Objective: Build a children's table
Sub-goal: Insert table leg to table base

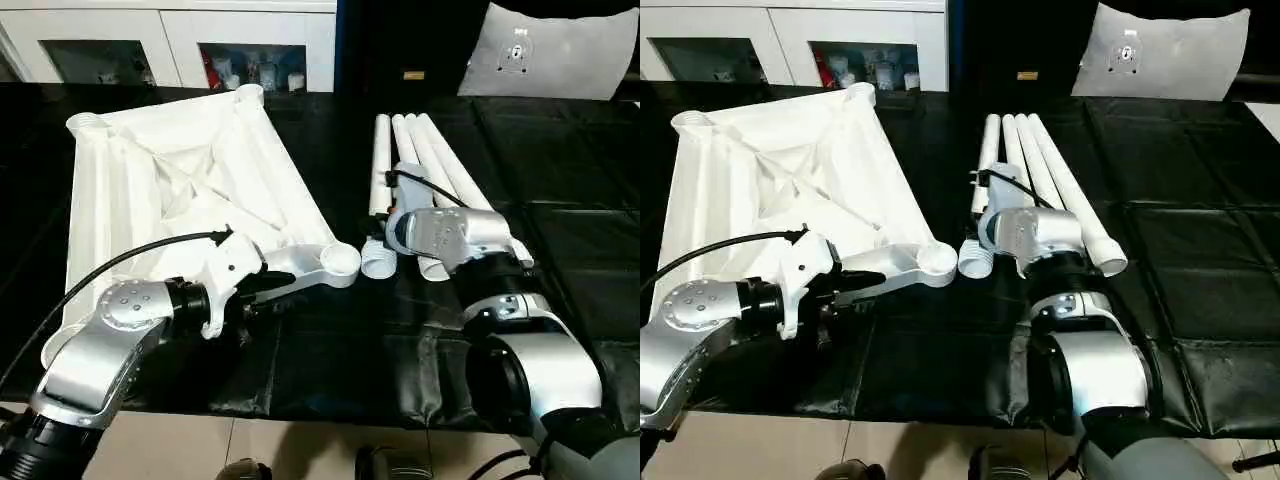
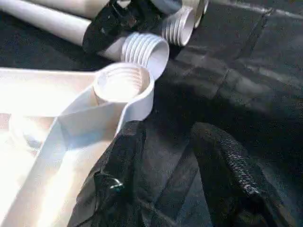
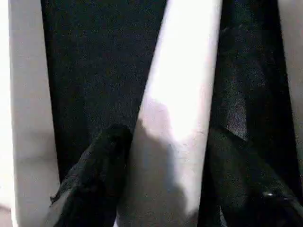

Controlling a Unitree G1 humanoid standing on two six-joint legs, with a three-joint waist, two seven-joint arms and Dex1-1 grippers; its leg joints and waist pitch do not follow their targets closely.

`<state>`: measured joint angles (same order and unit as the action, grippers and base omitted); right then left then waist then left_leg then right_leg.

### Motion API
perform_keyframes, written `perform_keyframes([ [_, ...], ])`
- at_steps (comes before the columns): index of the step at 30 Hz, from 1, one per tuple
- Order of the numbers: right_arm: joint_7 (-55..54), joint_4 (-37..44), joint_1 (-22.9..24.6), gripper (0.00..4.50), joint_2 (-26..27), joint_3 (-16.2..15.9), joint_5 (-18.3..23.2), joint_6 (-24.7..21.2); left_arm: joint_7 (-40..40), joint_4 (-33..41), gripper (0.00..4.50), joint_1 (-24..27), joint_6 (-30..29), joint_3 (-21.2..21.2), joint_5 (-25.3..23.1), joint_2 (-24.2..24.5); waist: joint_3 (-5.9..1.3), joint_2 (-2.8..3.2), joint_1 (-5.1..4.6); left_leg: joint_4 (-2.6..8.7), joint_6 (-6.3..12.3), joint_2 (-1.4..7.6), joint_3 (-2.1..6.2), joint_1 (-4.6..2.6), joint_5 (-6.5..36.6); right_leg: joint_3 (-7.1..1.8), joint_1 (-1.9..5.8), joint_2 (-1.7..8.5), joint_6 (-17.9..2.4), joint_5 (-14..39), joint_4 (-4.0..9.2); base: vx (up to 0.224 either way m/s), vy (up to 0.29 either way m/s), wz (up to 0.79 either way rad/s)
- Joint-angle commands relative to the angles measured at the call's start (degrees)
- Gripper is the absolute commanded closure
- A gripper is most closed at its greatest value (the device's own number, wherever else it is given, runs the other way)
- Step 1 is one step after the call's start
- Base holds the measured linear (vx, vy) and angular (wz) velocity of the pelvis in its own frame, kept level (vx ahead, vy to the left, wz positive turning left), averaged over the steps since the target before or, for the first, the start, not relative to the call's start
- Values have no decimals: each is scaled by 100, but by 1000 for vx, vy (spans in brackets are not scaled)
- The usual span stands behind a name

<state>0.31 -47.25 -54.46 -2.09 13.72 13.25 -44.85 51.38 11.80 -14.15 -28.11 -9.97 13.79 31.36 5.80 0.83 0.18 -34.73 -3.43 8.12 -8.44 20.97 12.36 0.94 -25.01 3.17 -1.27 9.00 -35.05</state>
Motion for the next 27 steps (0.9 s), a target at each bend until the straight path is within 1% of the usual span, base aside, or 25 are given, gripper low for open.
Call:
perform_keyframes([
  [1, -35, 116, 39, 224, 20, 100, 93, 123, -35, 60, 259, -41, 69, -65, -51, 21, -456, 87, 15, 362, 189, 286, -4, -12, 388, -195, 439, 338, -1605, 524, 300, 0, 0, 0],
  [2, 56, 179, 78, 234, 34, 170, 177, 212, -39, 40, 259, -49, 82, -72, -49, 15, -457, 80, 13, 361, 188, 283, -2, -12, 398, -192, 441, 333, -1610, 542, 302, 0, 0, 0],
  [3, 113, 255, 117, 241, 40, 178, 200, 201, -46, 24, 259, -60, 90, -76, -47, 3, -448, 105, 12, 364, 184, 285, -3, -15, 476, -188, 437, 328, -1603, 606, 314, 0, 0, 0],
  [4, 114, 307, 152, 241, 62, 212, 227, 246, -61, 14, 259, -64, 103, -71, -46, -13, -450, 108, 15, 364, 182, 286, 2, -14, 468, -189, 441, 330, -1605, 598, 310, 0, 0, 0],
  [6, 125, 445, 258, 251, 109, 185, 186, 547, -113, -15, 259, -67, 147, -38, -58, -48, -442, 137, 21, 364, 168, 295, 0, -19, 494, -187, 426, 341, -1605, 615, 323, 0, 0, 0],
  [8, 125, 485, 289, 258, 122, 157, 151, 671, -133, -25, 259, -66, 166, -25, -70, -55, -452, 122, 17, 362, 165, 288, 2, -17, 462, -187, 440, 330, -1615, 558, 309, 0, 0, 0],
  [9, 143, 578, 359, 261, 144, 90, 101, 938, -227, -69, 259, -76, 233, 17, -122, -88, -437, 165, 21, 362, 170, 285, 10, -10, 459, -182, 434, 333, -1630, 527, 310, 0, 0, 0],
  [10, 96, 650, 382, 261, 181, 148, 133, 1161, -332, -107, 259, -113, 220, 82, -120, -143, -433, 168, 18, 362, 163, 287, 9, -12, 479, -182, 433, 333, -1628, 535, 314, 0, 0, 0],
  [11, 85, 762, 390, 262, 231, 250, 217, 1271, -500, -161, 259, -190, 120, 206, -68, -230, -427, 181, 18, 359, 161, 282, -1, -16, 505, -184, 427, 331, -1629, 517, 320, 0, 0, 0],
  [12, 123, 812, 385, 263, 239, 288, 267, 1233, -578, -180, 259, -229, 63, 261, -41, -274, -428, 164, 17, 361, 167, 276, 6, -15, 519, -183, 448, 321, -1639, 512, 316, 0, 0, 0],
  [13, 258, 886, 385, 264, 269, 373, 419, 1196, -640, -197, 259, -268, 59, 317, -15, -323, -433, 165, 19, 359, 175, 275, 9, -15, 494, -185, 456, 322, -1646, 482, 305, 0, 0, 0],
  [14, 261, 887, 385, 264, 270, 375, 422, 1196, -642, -198, 259, -268, 59, 318, -14, -324, -424, 185, 24, 361, 190, 272, 15, -14, 493, -183, 453, 321, -1651, 470, 303, 0, 0, 0],
  [15, 610, 1091, 407, 264, 313, 577, 798, 1095, -923, -267, 259, -410, -27, 490, 32, -506, -398, 167, 11, 365, 241, 274, 6, 1, 597, -190, 469, 318, -1637, 538, 329, 0, 0, 0],
  [16, 833, 1194, 459, 264, 307, 603, 915, 1142, -1069, -310, 259, -482, -17, 561, 39, -606, -397, 159, 21, 363, 255, 282, 17, 3, 585, -187, 470, 325, -1639, 537, 326, 0, 0, 0],
  [17, 1024, 1280, 520, 265, 293, 603, 990, 1182, -1200, -351, 259, -544, 8, 629, 53, -700, -400, 171, 30, 365, 297, 286, 21, 1, 539, -181, 461, 329, -1650, 535, 329, 0, 0, 0],
  [18, 1214, 1375, 618, 265, 254, 567, 1028, 1231, -1335, -369, 259, -608, -8, 701, 108, -821, -394, 134, 36, 365, 351, 289, 15, 17, 531, -182, 476, 335, -1648, 551, 346, 0, 0, 0],
  [19, 1341, 1450, 693, 265, 200, 553, 1057, 1236, -1445, -352, 242, -650, -39, 720, 136, -925, -430, 133, 44, 354, 351, 294, 25, 14, 447, -180, 495, 350, -1663, 534, 329, 0, 0, 0],
  [20, 1341, 1450, 693, 265, 200, 553, 1057, 1236, -1445, -352, 231, -650, -39, 720, 136, -925, -431, 138, 50, 355, 370, 291, 23, 19, 378, -176, 495, 348, -1675, 494, 324, 0, 0, 0],
  [21, 1526, 1683, 932, 265, 34, 568, 1127, 1221, -1761, -281, 224, -796, -195, 836, 316, -1269, -471, 118, 52, 342, 386, 294, 13, 14, 311, -169, 504, 339, -1713, 432, 313, 0, 0, 0],
  [22, 1546, 1739, 959, 265, 17, 593, 1164, 1209, -1791, -262, 224, -818, -206, 846, 342, -1311, -461, 116, 65, 332, 408, 294, 7, 17, 299, -178, 502, 346, -1724, 407, 336, 0, 0, 0],
  [23, 1701, 2110, 1113, 265, -91, 704, 1375, 1134, -1948, -159, 224, -963, -276, 901, 468, -1516, -483, 123, 99, 318, 454, 289, -5, 11, 217, -187, 509, 340, -1750, 318, 331, 0, 0, 0],
  [24, 1845, 2317, 1191, 265, -135, 710, 1487, 1059, -1975, -173, 224, -1044, -265, 957, 563, -1595, -482, 122, 145, 307, 529, 295, -1, 14, 114, -187, 491, 333, -1757, 171, 316, 0, 0, 0],
  [25, 2034, 2535, 1279, 265, -160, 721, 1600, 1076, -2026, -230, 224, -1145, -278, 1066, 687, -1725, -439, 87, 145, 325, 580, 296, -6, 33, 115, -186, 474, 327, -1745, 172, 334, 0, 0, 0],
  [26, 2109, 2610, 1313, 265, -168, 719, 1636, 1090, -2045, -259, 224, -1183, -285, 1113, 736, -1778, -443, 85, 155, 317, 602, 285, -12, 31, 146, -183, 479, 319, -1737, 208, 335, 0, 0, 0],
  [27, 2253, 2877, 1435, 265, -170, 757, 1806, 1031, -2143, -312, 224, -1255, -332, 1180, 782, -1886, -384, 41, 132, 343, 619, 271, -13, 45, 354, -172, 467, 317, -1650, 627, 398, 0, 0, 0],
])
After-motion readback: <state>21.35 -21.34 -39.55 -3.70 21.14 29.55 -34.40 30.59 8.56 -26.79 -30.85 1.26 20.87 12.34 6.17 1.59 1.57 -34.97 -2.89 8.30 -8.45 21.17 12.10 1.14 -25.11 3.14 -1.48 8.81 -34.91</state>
